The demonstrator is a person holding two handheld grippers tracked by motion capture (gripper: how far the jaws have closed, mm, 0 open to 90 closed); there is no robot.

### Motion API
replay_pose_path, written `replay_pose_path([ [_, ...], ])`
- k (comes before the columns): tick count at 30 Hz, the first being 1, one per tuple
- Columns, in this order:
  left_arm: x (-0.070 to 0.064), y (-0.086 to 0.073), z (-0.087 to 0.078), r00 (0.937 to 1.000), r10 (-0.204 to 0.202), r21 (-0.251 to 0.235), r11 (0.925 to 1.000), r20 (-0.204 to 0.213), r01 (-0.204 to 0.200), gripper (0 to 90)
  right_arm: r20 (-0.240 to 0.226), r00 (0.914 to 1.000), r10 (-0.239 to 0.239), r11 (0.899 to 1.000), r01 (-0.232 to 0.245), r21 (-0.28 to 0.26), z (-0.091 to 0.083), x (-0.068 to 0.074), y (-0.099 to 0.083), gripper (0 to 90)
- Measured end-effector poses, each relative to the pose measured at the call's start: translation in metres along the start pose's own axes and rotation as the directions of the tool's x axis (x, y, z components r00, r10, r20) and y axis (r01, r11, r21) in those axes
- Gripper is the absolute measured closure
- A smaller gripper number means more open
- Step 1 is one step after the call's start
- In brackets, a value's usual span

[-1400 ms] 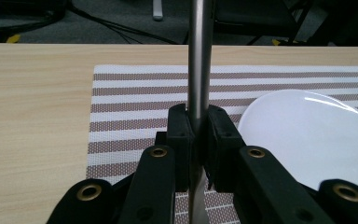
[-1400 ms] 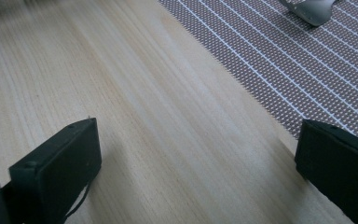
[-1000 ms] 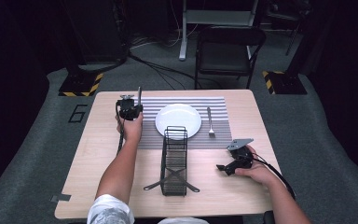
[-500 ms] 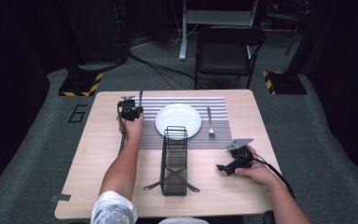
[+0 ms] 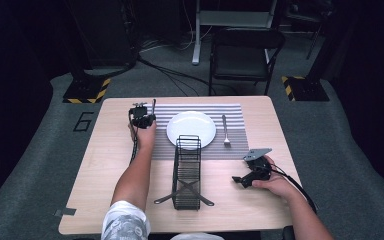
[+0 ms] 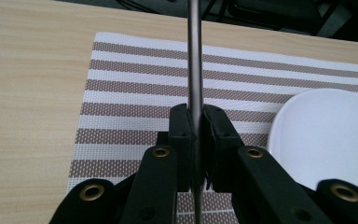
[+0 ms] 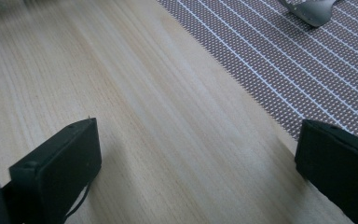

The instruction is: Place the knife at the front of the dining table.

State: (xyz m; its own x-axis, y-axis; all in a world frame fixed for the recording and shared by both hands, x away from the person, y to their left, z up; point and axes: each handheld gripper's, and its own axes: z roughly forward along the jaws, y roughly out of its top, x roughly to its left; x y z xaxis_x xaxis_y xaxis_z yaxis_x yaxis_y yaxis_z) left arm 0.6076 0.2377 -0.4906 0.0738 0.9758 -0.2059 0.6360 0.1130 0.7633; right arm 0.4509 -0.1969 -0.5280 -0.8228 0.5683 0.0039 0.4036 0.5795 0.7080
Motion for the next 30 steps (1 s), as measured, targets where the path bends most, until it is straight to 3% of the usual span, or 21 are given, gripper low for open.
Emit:
replay_pose_path([
  [9, 0.005, -0.005, 0.009, 0.9992, -0.039, 0.038, 0.9985, 0.004, 0.039, 82.7, -0.001, 1.0, -0.003, 1.0, 0.003, 0.001, 0.0, 0.0, 0.0, 0.0],
  [30, 0.005, -0.006, 0.027, 0.9993, -0.035, 0.062, 0.9974, -0.013, 0.036, 82.7, -0.001, 1.0, -0.003, 1.0, 0.003, 0.001, 0.0, 0.0, 0.0, 0.0],
])
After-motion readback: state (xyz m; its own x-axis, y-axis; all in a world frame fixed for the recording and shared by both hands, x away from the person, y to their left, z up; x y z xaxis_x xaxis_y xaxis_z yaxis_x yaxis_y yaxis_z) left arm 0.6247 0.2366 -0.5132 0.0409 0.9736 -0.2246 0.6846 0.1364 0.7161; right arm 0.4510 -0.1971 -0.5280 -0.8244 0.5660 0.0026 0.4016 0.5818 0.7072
